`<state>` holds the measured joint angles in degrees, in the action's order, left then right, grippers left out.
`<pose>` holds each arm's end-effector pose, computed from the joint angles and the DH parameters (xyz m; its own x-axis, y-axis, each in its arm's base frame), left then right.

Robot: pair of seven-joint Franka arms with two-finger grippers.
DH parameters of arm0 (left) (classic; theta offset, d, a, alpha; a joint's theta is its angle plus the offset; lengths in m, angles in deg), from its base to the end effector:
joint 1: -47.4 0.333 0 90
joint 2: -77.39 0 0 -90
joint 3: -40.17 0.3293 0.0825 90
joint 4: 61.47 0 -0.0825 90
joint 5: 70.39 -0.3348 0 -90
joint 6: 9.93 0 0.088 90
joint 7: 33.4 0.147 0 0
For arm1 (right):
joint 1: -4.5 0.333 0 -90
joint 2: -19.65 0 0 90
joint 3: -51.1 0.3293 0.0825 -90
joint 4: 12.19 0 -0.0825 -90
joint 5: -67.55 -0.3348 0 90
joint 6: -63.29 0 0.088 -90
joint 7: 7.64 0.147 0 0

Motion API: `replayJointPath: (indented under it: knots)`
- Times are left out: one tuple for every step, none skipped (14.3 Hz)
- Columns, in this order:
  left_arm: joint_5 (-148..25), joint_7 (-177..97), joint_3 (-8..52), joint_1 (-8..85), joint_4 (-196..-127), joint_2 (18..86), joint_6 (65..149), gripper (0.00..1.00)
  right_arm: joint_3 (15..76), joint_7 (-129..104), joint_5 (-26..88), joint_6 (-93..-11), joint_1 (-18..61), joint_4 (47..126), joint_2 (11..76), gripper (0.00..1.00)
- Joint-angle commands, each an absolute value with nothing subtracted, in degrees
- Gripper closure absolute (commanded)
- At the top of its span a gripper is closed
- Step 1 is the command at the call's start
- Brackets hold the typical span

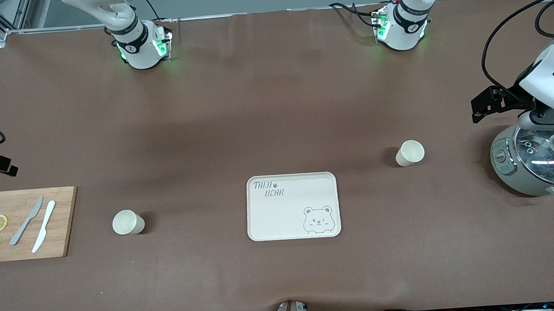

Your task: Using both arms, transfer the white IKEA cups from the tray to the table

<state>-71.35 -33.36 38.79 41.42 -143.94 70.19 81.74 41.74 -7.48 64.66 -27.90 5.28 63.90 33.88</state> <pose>0.5464 -0.0672 0.5900 0.9910 -0.1289 0.0349 -0.1285 -0.9916 -0.0138 0.5819 -0.0679 0.5685 0.9889 -0.1474 0.0183 -0.1472 -0.9891 -0.0105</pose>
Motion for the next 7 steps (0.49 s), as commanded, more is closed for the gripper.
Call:
replayJointPath:
  knots:
    - [-72.41,-32.53,38.76,41.34,-143.38,70.09,81.38,0.0,41.95,-4.65,66.49,-27.59,6.34,64.28,33.19,0.0]
    - [-72.41,-32.53,38.76,41.34,-143.38,70.09,81.38,0.0,41.95,-4.82,66.49,-27.68,6.43,64.28,33.28,0.0]
    - [-72.41,-32.53,38.85,41.34,-143.38,70.09,81.38,0.0,42.04,-4.82,66.49,-27.68,6.52,64.37,33.36,0.0]
    - [-72.41,-32.53,38.85,41.34,-143.38,70.09,81.38,0.0,42.04,-5.0,66.49,-27.85,6.87,64.37,33.45,0.0]
    - [-72.41,-32.53,38.85,41.34,-143.38,70.09,81.38,0.0,41.96,-5.0,66.76,-28.03,7.39,64.37,33.54,0.0]
    - [-72.41,-32.53,38.85,41.34,-143.38,70.09,81.47,0.0,42.04,-5.17,66.76,-28.64,7.49,64.28,33.63,0.0]
    - [-72.41,-32.53,38.85,41.34,-143.38,69.92,81.47,0.0,42.04,-5.44,66.58,-29.86,7.57,64.28,33.63,0.0]
